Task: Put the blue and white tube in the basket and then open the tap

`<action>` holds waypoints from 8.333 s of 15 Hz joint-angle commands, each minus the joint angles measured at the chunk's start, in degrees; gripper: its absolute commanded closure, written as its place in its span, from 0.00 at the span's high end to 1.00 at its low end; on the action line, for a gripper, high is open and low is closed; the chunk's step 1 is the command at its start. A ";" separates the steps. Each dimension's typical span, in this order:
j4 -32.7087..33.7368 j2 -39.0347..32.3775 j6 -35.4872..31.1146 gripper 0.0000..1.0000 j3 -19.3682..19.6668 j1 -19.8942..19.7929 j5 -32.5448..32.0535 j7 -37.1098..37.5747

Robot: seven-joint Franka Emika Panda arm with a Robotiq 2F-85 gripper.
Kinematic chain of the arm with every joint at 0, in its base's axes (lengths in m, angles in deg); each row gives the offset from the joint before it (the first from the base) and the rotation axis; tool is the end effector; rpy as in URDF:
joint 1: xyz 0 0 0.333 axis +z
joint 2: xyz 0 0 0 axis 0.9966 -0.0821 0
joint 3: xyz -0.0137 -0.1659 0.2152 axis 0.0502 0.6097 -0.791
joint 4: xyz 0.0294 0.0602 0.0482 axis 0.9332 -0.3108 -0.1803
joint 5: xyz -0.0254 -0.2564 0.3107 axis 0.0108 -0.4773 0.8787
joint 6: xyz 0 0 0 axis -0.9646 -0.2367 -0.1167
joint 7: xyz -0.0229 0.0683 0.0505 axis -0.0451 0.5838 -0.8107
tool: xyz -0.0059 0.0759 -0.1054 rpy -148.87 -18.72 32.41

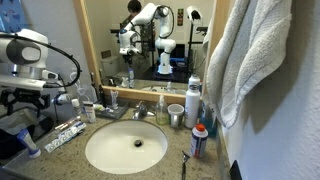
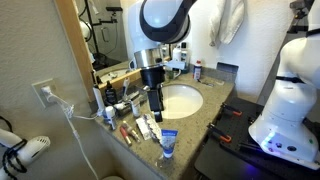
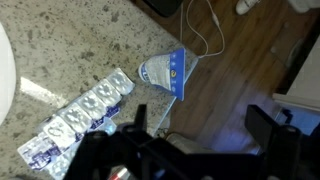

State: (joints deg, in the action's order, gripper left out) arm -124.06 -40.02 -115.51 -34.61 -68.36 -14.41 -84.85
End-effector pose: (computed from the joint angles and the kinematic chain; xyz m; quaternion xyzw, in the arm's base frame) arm 0.3877 0.2945 0.2316 -0.9315 -0.3108 0.1341 0.1334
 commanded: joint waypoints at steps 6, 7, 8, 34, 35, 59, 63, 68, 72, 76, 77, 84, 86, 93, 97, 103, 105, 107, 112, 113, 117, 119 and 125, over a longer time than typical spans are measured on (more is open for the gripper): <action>-4.02 -1.49 -1.05 1.00 -1.12 0.94 -1.05 -1.05; -4.48 -1.92 -2.37 1.00 -1.29 1.11 -1.49 -0.72; -4.99 -2.39 -3.88 1.00 -1.44 1.26 -1.58 -0.69; 0.19 -2.54 -6.63 0.04 2.28 -1.48 -14.73 12.10; 1.61 -2.01 -5.08 0.04 3.14 -2.14 -16.09 12.88; 23.64 -16.77 -15.05 0.04 15.48 -6.57 -35.29 38.21; 26.56 -21.36 -17.68 0.04 16.63 -6.32 -34.25 38.30; 31.14 -26.70 -18.76 0.04 17.22 -6.02 -31.39 38.02; 33.39 -29.69 -18.99 0.04 17.45 -6.02 -29.45 37.96; 34.59 -31.67 -18.93 0.04 17.28 -6.20 -26.84 37.83; 34.71 -31.89 -18.97 0.04 17.01 -6.43 -25.88 37.57; 35.61 -31.97 -18.29 0.65 17.75 -5.95 -24.15 38.28; 35.80 -31.79 -18.11 0.79 17.92 -5.85 -24.26 38.41; 35.12 -28.70 -17.53 1.00 19.68 -4.36 -25.81 40.62; 32.03 -24.20 -16.81 1.00 22.25 -3.21 -27.46 45.32; 23.35 -16.34 -14.18 1.00 24.12 -5.32 -29.88 46.75; 20.06 -14.43 -14.70 1.00 24.81 -6.18 -31.62 46.76; 17.33 -12.84 -15.24 1.00 25.14 -7.19 -33.82 46.07; 14.23 -11.89 -16.58 1.00 24.51 -10.84 -36.12 41.20; 14.09 -12.07 -16.92 1.00 24.23 -11.72 -35.48 38.81; 15.21 -13.63 -16.83 1.00 23.19 -14.75 -33.90 28.42; 16.29 -14.58 -16.47 1.00 22.36 -16.24 -32.61 22.71; 20.53 -19.48 -15.96 1.00 19.57 -19.33 -27.90 9.33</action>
State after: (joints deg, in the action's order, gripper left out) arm -106.72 -56.49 -131.42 -13.25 -85.91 -44.42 -70.12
